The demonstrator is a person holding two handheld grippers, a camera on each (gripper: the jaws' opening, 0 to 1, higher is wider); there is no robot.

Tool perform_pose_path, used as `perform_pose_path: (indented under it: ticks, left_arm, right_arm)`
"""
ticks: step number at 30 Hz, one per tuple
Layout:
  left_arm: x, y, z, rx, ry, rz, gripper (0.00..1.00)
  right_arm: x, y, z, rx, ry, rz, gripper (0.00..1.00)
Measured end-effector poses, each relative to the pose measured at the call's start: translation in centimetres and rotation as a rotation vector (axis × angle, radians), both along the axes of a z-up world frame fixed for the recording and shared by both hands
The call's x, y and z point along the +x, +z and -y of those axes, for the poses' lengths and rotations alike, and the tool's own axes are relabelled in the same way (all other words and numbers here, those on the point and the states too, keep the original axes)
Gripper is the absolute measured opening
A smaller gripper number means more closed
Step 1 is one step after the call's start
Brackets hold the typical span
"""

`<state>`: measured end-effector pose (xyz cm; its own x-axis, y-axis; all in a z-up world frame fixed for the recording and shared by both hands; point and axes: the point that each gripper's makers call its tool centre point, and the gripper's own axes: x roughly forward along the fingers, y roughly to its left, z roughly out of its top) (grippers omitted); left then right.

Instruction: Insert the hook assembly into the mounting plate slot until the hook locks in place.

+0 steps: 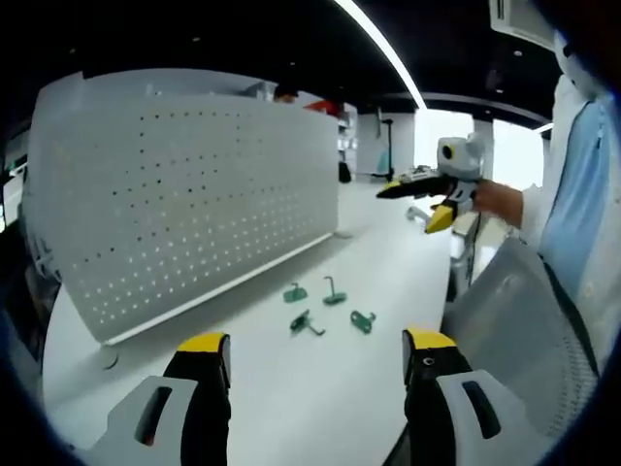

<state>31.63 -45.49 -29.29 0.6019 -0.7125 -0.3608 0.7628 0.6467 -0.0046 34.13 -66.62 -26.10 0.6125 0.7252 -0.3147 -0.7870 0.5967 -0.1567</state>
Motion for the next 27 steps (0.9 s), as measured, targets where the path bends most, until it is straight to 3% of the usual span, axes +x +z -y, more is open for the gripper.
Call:
perform_pose_path:
  ticks: [13, 27]
  left_arm:
    - [-0.3, -0.2, 0.3, 0.003, -0.011, -0.006, 0.74]
    - [-0.5, -0.6, 0.5, 0.013, -0.026, -0.022, 0.73]
  right_arm:
    - [-0.6, -0.3, 0.6, 0.017, -0.027, 0.000, 0.80]
    - [0.2, -0.4, 0.8, 0.008, -0.009, -0.001, 0.77]
